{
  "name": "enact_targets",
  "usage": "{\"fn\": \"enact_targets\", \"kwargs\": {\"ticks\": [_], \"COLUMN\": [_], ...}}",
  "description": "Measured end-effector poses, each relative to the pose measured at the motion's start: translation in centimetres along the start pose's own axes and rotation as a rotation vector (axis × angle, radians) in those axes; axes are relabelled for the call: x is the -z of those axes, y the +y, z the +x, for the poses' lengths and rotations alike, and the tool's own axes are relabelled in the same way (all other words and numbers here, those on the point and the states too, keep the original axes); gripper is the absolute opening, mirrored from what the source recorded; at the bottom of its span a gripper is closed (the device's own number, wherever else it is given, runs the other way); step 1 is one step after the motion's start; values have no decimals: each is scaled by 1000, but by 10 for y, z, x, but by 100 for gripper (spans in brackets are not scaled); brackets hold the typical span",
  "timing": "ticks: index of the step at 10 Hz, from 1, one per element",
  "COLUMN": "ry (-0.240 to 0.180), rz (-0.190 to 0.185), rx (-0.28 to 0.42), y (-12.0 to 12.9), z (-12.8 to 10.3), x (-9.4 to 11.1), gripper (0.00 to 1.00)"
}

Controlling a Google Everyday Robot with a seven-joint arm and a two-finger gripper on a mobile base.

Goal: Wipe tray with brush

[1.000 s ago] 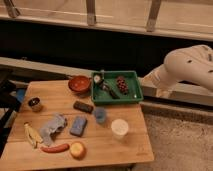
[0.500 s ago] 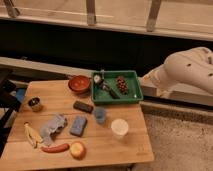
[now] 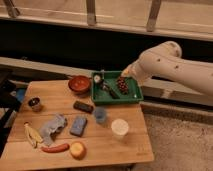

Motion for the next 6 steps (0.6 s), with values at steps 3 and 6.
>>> {"fn": "enact_targets", "kwargs": {"ticks": [3, 6], "ry": [28, 24], "rz": [-35, -31], "rx": [111, 112], "y": [52, 50], "z": [6, 4], "x": [-26, -26], "gripper": [65, 65]}}
